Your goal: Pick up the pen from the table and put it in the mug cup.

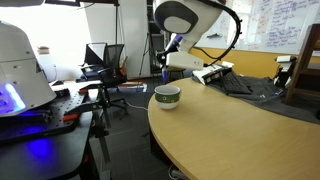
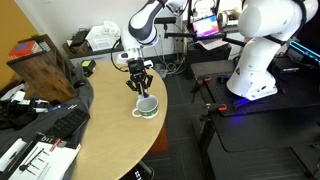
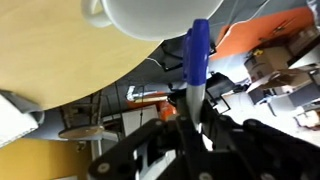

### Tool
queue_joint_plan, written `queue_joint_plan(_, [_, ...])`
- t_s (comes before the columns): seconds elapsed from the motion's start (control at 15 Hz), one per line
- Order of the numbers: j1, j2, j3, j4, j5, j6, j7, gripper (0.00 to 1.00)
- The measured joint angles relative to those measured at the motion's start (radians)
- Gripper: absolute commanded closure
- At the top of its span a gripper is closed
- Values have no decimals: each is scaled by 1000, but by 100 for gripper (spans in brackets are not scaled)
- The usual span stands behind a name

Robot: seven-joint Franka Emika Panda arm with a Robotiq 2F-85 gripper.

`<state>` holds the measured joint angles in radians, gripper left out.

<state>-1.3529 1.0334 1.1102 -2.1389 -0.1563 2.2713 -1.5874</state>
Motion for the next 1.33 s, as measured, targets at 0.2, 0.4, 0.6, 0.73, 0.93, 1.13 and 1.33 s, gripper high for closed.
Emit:
queue_joint_plan(0.2, [83, 17, -79, 56, 75, 2, -59, 95])
queue_joint_plan(0.4, [133, 41, -156, 99, 148, 42, -118, 49])
queue_joint_plan(0.6, [169, 30, -207, 117, 180, 68, -112, 27])
queue_joint_plan(0.73, [196, -17, -221, 99, 180, 98, -75, 12])
queue_joint_plan(0.93, [224, -155, -205, -15, 207, 197, -2, 0])
queue_joint_plan(1.13, [226, -322, -152, -184, 266, 331, 82, 0])
queue_joint_plan(1.33, [225, -471, -98, -317, 309, 452, 171, 0])
